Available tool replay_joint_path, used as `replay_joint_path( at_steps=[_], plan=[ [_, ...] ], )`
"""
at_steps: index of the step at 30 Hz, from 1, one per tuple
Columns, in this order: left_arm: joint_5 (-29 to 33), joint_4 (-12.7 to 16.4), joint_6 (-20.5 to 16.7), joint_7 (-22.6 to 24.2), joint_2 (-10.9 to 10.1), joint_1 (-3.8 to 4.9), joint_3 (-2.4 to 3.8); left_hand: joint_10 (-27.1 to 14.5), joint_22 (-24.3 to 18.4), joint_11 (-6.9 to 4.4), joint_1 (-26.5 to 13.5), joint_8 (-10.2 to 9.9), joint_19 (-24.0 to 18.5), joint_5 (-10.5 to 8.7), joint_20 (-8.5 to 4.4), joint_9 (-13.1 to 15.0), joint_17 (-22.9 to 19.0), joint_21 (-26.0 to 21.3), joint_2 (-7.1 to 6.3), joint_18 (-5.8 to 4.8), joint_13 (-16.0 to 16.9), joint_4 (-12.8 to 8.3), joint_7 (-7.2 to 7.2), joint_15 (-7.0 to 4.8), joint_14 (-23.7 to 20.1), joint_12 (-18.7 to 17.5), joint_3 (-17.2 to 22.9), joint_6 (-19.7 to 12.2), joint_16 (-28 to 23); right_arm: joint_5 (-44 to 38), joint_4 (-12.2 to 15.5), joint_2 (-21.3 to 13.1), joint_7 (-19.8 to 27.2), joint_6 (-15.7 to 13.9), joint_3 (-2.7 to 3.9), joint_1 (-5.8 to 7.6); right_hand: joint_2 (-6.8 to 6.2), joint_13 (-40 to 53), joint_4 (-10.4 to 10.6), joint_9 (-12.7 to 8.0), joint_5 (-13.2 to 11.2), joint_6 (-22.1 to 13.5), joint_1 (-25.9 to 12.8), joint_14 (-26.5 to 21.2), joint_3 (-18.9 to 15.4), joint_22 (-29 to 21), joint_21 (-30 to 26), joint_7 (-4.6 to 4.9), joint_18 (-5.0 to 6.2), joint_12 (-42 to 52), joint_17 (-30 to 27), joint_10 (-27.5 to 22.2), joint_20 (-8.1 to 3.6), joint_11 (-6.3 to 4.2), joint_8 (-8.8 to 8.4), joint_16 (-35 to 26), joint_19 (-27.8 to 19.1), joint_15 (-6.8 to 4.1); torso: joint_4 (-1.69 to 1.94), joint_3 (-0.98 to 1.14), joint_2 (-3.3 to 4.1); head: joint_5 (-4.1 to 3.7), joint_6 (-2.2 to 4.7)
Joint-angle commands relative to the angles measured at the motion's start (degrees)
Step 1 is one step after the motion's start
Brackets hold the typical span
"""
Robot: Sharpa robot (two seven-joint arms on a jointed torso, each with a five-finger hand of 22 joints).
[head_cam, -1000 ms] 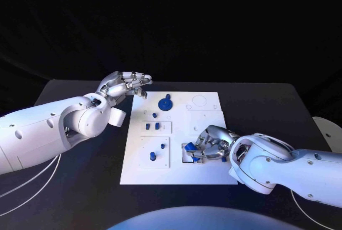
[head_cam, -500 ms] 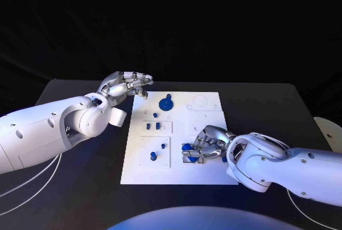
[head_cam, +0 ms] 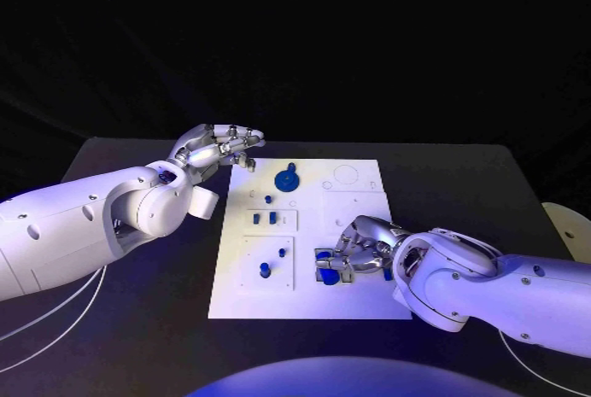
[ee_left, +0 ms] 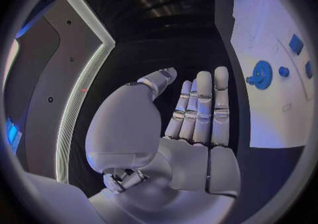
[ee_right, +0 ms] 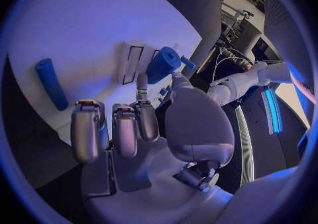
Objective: Assemble the parts on the task board
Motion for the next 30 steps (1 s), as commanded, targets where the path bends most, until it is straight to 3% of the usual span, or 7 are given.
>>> replay_joint_path(
  at_steps=[1,5,12,18,25,30],
  plan=[
    [0.31,0.11,0.86,0.22,0.06,0.03,0.03,-0.49,-0.09,-0.08,-0.54,0.29,-0.17,0.09,0.13,-0.08,-0.09,-0.26,0.07,0.65,-0.1,0.16,-0.04,0.14,-0.32,0.38,-0.27,0.2,0.01,-3.09,0.22,-0.32,-0.45,1.09,-0.01,-0.03,1.19,6.56,-0.03,0.29,1.72,0.02,0.35,5.69,-0.38,12.86,0.16,0.34,-0.93,0.12,12.83,1.68,-0.2,-0.39,-0.11,0.05,3.08,-0.28,-0.04,0.03,-0.02,-0.06,0.03],
    [0.31,0.1,0.81,0.22,0.04,0.03,0.03,-0.49,-0.09,-0.08,-0.54,0.29,-0.17,0.09,0.13,-0.08,-0.09,-0.26,0.07,0.65,-0.1,0.16,-0.04,0.14,-0.32,0.38,-0.27,0.2,0.01,-3.91,0.43,-0.84,-0.53,1.24,-0.01,-0.03,1.93,6.79,-0.13,0.57,3.44,0.04,1.76,5.71,-0.29,12.91,0.33,0.26,-0.97,0.28,12.95,1.79,-0.25,-0.46,-0.1,0.08,3.14,-0.34,-0.06,0.03,0.0,-0.13,0.02],
    [0.31,0.0,0.75,0.21,0.04,0.02,0.03,-0.54,-0.12,-0.07,-0.54,0.29,-0.19,0.14,0.14,-0.11,-0.1,-0.28,0.1,0.64,-0.1,0.18,-0.05,0.15,-0.35,0.42,-0.28,0.18,0.01,-4.34,1.79,-1.68,-0.33,0.52,-0.01,-0.03,1.62,7.17,0.03,0.83,2.92,0.3,0.69,5.78,-1.29,13.0,0.63,0.21,-1.04,0.63,13.25,1.99,-0.29,-0.5,0.02,0.18,3.26,-0.38,-0.01,0.13,0.03,-0.16,0.1],
    [0.31,-0.15,0.74,0.2,0.02,0.02,0.03,-0.54,-0.12,-0.07,-0.54,0.29,-0.19,0.14,0.14,-0.11,-0.1,-0.28,0.1,0.64,-0.1,0.18,-0.05,0.15,-0.35,0.42,-0.28,0.18,0.01,-3.57,3.89,-3.32,0.23,0.6,0.02,0.11,1.64,7.28,-0.02,0.88,2.78,0.37,0.63,5.85,-1.39,13.11,0.99,0.19,-1.12,0.75,13.6,2.05,-0.29,-0.52,0.06,0.29,3.4,-0.38,0.04,0.05,-0.01,0.0,0.03],
    [0.31,-0.25,0.7,0.17,0.01,0.02,0.02,-0.6,-0.16,-0.07,-0.55,0.31,-0.21,0.19,0.15,-0.13,-0.12,-0.31,0.14,0.64,-0.11,0.23,-0.05,0.15,-0.38,0.47,-0.3,0.17,0.03,-1.43,5.55,-5.07,1.11,2.16,0.04,0.31,1.3,7.52,-0.09,1.01,2.56,0.45,1.25,5.91,-1.63,13.2,1.29,0.13,-1.18,0.99,13.86,2.18,-0.31,-0.57,0.1,0.38,3.51,-0.42,-0.05,-0.07,-0.04,0.11,0.28],
    [0.31,-0.28,0.7,0.15,0.04,0.02,0.02,-0.6,-0.16,-0.07,-0.55,0.31,-0.21,0.19,0.15,-0.13,-0.12,-0.31,0.14,0.64,-0.11,0.23,-0.05,0.15,-0.38,0.47,-0.3,0.17,0.03,-0.87,5.79,-5.83,1.36,5.01,0.03,0.34,0.96,7.53,-0.08,1.23,2.18,0.47,2.68,5.9,-1.91,13.17,1.2,0.08,-1.16,0.92,13.82,2.17,-0.36,-0.62,0.1,0.37,3.46,-0.46,0.05,-0.05,-0.04,0.05,0.5]
  ],
)
